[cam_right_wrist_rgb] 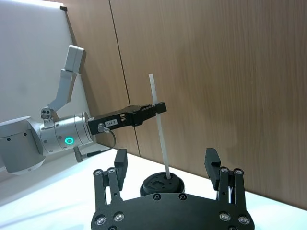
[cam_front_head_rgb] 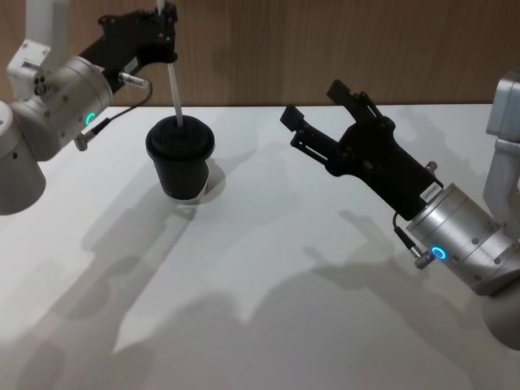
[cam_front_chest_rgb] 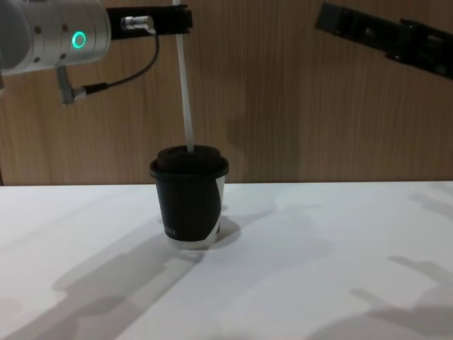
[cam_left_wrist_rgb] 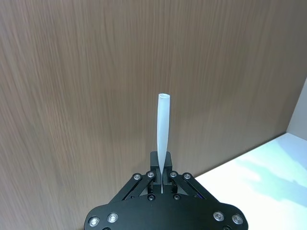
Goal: Pick up the straw with one hand, pass it to the other hand, and insert it into the cup.
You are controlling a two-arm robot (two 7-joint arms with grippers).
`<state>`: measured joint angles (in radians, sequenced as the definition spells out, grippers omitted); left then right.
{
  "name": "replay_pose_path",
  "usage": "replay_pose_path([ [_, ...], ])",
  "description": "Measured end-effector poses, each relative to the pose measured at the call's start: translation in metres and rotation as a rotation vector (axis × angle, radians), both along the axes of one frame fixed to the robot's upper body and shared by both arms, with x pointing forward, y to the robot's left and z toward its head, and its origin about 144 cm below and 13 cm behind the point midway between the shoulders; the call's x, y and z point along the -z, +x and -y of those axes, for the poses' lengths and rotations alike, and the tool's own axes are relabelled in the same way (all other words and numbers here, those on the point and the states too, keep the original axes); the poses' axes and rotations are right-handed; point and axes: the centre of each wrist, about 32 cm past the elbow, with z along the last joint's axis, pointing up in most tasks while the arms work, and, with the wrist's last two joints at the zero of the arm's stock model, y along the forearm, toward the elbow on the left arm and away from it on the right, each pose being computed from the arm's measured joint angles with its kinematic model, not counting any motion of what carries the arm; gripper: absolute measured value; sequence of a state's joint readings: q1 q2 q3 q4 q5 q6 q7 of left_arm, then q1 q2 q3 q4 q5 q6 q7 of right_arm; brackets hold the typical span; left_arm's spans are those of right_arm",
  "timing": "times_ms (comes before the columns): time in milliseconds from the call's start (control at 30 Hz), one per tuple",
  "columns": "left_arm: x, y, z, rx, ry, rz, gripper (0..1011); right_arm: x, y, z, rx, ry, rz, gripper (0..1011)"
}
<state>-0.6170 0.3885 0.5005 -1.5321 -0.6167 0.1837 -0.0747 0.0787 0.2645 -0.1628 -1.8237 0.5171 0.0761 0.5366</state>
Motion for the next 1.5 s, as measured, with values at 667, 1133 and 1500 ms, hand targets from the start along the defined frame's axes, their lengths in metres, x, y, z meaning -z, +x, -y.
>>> replay_pose_path([
  [667, 0.02, 0.01, 0.003, -0.019, 0.079, -0.033, 162, 0.0, 0.0, 0.0, 0.0, 0.0, 0.0, 1001],
  [1133, 0.03, -0.001, -0.008, 0.014, 0.112, 0.049, 568, 0.0, 0.0, 0.0, 0.0, 0.0, 0.0, 1001],
  [1500, 0.029, -0.036, -0.029, 0.101, 0.092, 0.113, 939, 0.0, 0.0, 0.0, 0.0, 0.0, 0.0, 1001],
])
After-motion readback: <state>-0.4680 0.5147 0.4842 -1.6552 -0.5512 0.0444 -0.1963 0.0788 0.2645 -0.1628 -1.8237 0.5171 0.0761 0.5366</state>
